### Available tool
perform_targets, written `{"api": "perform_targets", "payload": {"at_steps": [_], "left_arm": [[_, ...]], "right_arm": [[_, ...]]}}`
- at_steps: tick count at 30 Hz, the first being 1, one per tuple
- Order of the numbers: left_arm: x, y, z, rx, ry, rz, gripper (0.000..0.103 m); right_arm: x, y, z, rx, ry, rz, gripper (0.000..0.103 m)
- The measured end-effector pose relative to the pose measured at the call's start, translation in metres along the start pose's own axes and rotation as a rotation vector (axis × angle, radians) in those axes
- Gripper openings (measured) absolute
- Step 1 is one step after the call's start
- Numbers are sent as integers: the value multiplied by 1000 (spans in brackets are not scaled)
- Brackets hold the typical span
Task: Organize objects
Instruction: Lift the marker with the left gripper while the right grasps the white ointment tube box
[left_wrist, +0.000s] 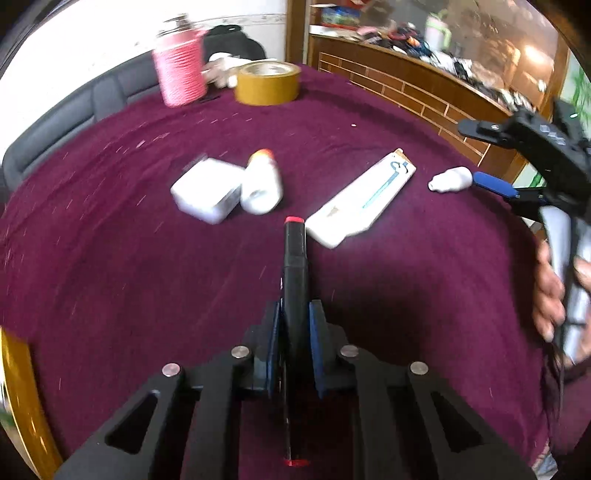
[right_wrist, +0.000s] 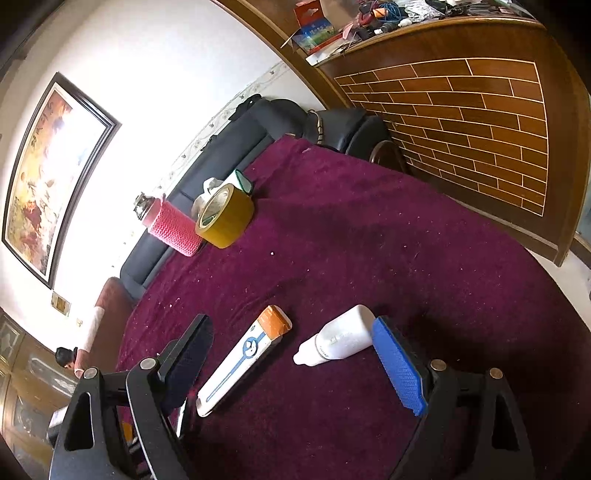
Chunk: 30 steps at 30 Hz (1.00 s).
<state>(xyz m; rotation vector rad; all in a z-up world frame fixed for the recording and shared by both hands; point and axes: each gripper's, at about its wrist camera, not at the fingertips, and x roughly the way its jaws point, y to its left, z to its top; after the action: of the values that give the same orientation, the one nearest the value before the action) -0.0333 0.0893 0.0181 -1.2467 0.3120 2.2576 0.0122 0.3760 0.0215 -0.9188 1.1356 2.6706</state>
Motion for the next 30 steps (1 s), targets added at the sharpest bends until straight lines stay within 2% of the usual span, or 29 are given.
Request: {"api": "perform_targets", "payload": {"at_steps": [3,5,7,9,10,12,18,20,21,22,23,26,30], "left_arm": [[-27,14,-32,-53,-13,20,15],[-43,21,-54,-83,-23,34,15],[-51,25,-67,-97,-26,49,15],[-55,31,-79,-117,-27,54,15],[-54,34,-83,-127,-28,47,15],[-51,39,-87,-146,-28,34,15],[-50,46,-87,-196,-53,0,15],[-49,47,-85,-203,-54,-3,15],[-48,47,-85,-207,-54,-4,15],[-48,48,-84,-211,-55,-8,15],[-48,48,-85,-213,-56,-10,15],[-48,49,-86,-218,-62,-20,15],[-50,52,-89,-225,-61,-47,14]], "right_arm": [[1,7,-3,-24,24,57,91],[5,21,-10,-66,79,145,91],[14,32,-24,-37,187,248,91],[24,43,-39,-24,277,281,91],[32,51,-47,-41,308,223,91],[43,63,-52,-81,312,91,91],[79,100,-44,-147,292,-166,91],[94,115,-46,-204,270,-268,88],[100,121,-47,-239,262,-309,83],[105,129,-49,-294,237,-369,68],[106,129,-49,-327,227,-395,42],[103,127,-55,-372,211,-395,32],[89,119,-59,-358,267,-323,22]]}}
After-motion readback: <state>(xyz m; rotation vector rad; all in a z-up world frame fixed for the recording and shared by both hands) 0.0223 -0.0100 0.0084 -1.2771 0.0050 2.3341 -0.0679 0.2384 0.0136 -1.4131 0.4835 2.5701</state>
